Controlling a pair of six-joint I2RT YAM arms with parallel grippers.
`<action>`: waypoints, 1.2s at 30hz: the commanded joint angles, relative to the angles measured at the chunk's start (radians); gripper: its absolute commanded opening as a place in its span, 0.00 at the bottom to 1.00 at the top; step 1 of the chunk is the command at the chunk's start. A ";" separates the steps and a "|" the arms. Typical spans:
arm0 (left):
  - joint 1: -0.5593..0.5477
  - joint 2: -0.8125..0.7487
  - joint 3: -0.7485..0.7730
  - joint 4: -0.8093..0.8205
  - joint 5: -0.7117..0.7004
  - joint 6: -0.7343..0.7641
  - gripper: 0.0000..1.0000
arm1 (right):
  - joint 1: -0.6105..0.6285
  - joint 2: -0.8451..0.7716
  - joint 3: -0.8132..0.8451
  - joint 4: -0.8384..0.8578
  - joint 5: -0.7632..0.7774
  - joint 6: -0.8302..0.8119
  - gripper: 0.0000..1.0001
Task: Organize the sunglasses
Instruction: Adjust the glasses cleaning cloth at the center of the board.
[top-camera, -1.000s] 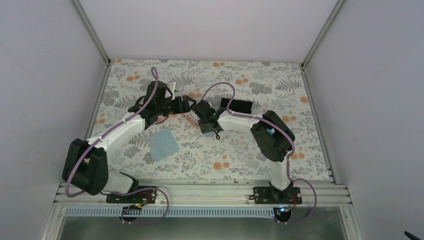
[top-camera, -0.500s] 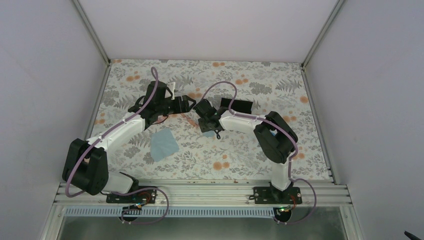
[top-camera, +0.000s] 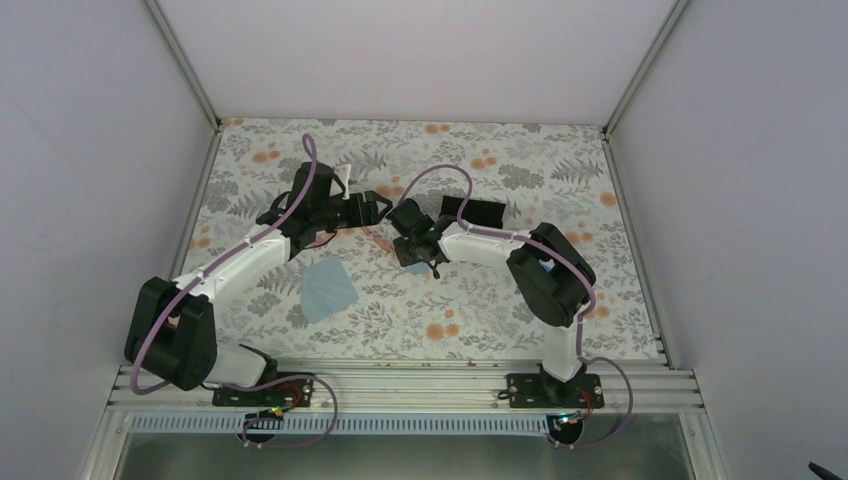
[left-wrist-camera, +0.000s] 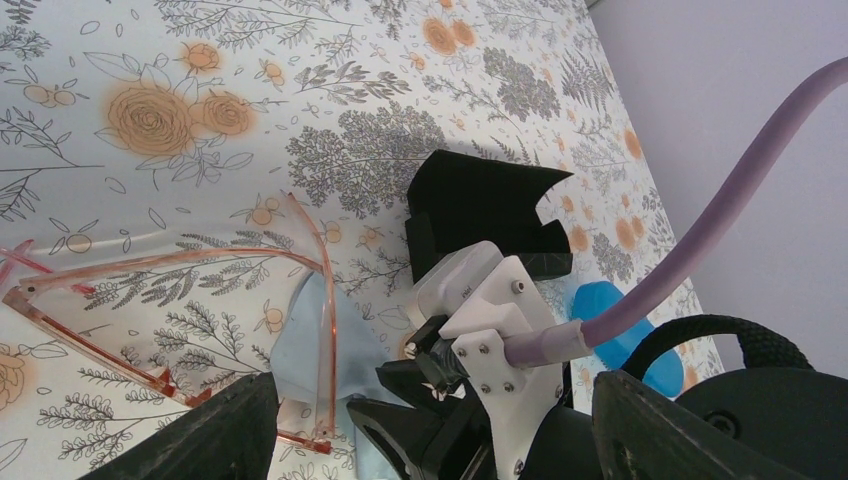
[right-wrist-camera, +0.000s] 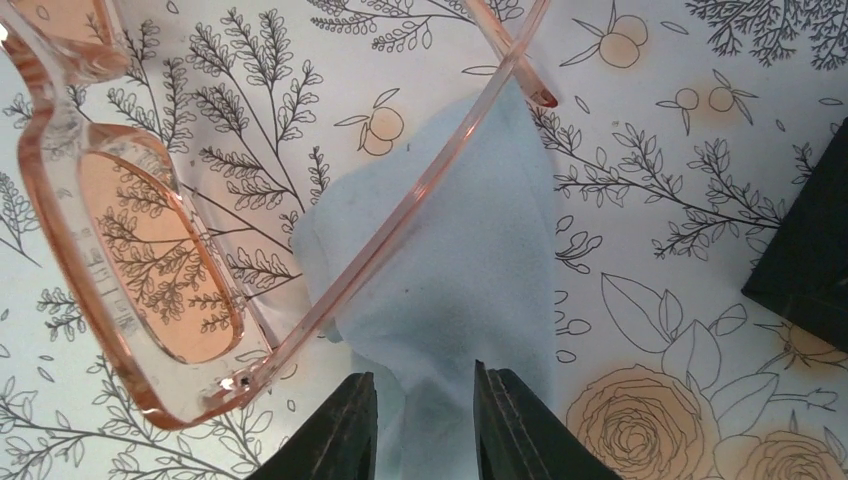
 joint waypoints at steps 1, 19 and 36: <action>0.001 0.004 -0.009 -0.002 -0.002 0.007 0.78 | -0.001 0.008 0.003 0.023 0.014 -0.007 0.25; 0.001 0.006 -0.008 -0.004 -0.004 0.008 0.78 | -0.001 0.027 0.013 0.018 0.045 0.004 0.13; 0.000 -0.067 -0.061 -0.041 -0.121 -0.031 0.75 | -0.019 -0.223 -0.143 -0.089 -0.215 0.179 0.04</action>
